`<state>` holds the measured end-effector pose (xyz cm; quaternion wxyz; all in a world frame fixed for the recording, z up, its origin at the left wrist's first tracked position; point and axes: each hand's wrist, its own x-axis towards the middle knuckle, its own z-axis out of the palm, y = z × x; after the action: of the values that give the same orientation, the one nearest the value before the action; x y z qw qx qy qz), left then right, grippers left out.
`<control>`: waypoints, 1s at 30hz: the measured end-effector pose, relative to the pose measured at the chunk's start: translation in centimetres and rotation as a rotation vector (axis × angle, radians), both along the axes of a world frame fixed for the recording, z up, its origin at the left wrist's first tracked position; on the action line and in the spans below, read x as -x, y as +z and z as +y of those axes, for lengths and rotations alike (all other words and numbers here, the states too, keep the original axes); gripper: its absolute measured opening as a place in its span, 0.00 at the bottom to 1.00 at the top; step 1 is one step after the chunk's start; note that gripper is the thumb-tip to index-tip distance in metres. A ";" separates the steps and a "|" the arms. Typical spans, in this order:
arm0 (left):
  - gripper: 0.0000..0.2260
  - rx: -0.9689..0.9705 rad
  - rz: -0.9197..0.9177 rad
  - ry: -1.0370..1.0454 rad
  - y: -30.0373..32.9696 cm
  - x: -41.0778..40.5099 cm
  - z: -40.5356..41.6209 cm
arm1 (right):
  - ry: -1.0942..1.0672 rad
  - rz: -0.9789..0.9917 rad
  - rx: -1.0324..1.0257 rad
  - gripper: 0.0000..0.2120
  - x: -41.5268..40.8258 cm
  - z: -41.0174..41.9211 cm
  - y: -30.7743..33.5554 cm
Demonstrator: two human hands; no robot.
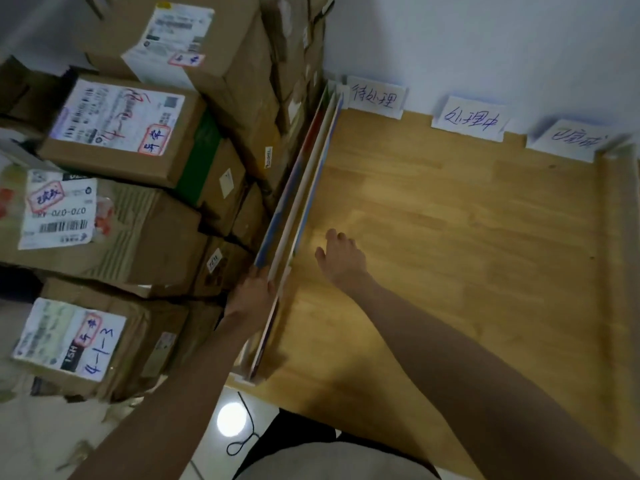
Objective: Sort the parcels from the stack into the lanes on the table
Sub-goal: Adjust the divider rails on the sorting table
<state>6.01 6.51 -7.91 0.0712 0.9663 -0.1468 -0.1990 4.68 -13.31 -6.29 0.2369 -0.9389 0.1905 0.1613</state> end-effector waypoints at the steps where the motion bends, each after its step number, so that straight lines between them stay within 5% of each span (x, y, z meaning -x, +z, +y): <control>1: 0.16 0.006 0.010 -0.021 -0.5 -0.3 0.3 | -0.017 0.029 -0.046 0.19 -0.5 0.8 -0.4; 11: 0.14 0.177 0.110 -0.025 -2.6 -2.1 1.1 | -0.351 0.164 -0.362 0.18 -3.6 7.3 -4.0; 30: 0.15 0.159 0.092 -0.079 -0.7 -0.9 1.2 | -0.424 0.082 -0.301 0.14 0.0 5.7 -2.6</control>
<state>6.90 7.73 -8.59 0.1467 0.9410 -0.1965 -0.2334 4.68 -7.59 -8.86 0.3943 -0.8249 0.3665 0.1724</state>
